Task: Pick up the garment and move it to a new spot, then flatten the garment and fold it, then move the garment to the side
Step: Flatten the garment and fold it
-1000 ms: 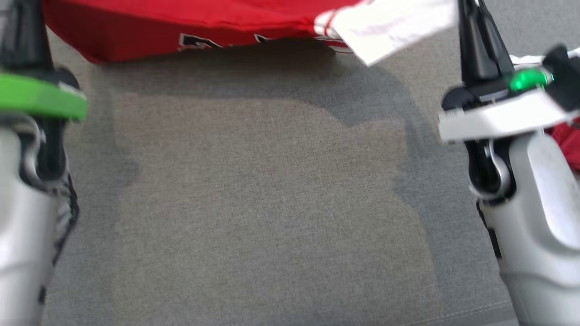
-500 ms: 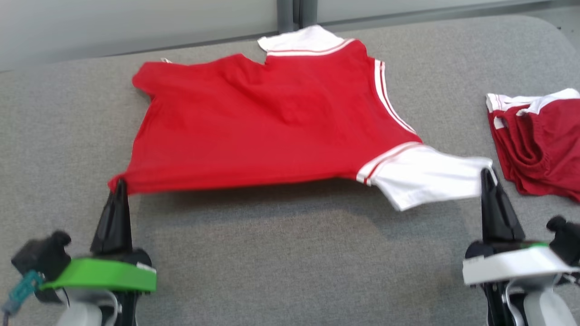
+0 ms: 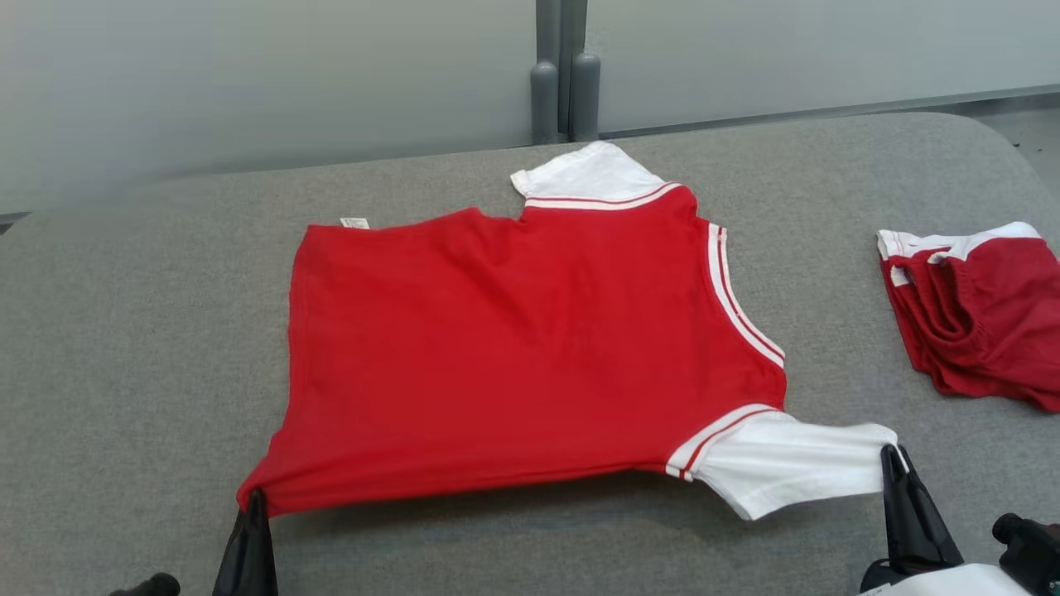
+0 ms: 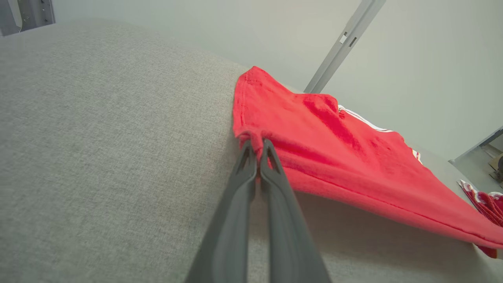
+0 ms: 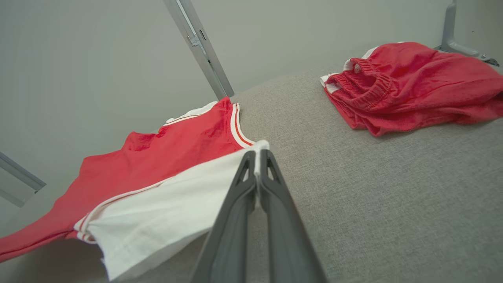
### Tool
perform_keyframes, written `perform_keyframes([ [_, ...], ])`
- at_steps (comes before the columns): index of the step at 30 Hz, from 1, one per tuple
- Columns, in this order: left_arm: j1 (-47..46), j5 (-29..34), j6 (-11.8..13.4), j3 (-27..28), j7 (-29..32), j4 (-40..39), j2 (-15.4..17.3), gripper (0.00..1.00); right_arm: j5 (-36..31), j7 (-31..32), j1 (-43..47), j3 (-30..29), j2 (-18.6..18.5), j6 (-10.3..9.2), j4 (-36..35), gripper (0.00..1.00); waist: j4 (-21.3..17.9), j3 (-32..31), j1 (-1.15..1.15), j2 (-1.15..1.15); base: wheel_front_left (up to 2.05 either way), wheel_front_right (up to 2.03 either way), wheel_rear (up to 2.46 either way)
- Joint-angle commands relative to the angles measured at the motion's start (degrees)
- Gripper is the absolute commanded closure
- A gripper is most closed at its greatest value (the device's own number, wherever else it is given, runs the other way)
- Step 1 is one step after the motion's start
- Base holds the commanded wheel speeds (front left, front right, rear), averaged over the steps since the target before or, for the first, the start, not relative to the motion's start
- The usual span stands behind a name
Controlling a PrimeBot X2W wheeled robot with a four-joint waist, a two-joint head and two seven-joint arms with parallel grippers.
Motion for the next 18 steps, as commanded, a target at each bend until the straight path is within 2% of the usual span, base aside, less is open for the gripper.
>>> perform_keyframes([
  [1,1.3,0.7,-0.3,0.9,0.0,0.2,-0.2,1.0,0.4,-0.5,1.0,-0.1,-0.2,-0.02,0.3,1.0,-0.1,-1.2,0.01,0.24,0.0,0.0,0.0],
  [11,6.1,3.7,-1.8,4.0,0.0,-0.4,-2.7,1.0,1.4,-1.3,4.5,0.5,-0.2,-0.03,1.2,1.0,-1.2,-3.5,0.01,0.24,0.0,0.0,0.0],
  [18,7.5,5.3,-2.5,3.1,0.0,-0.1,-3.7,1.0,1.8,-0.8,5.6,2.9,-0.2,-0.03,2.0,1.0,-1.3,-4.2,0.01,0.24,0.0,0.0,0.0],
])
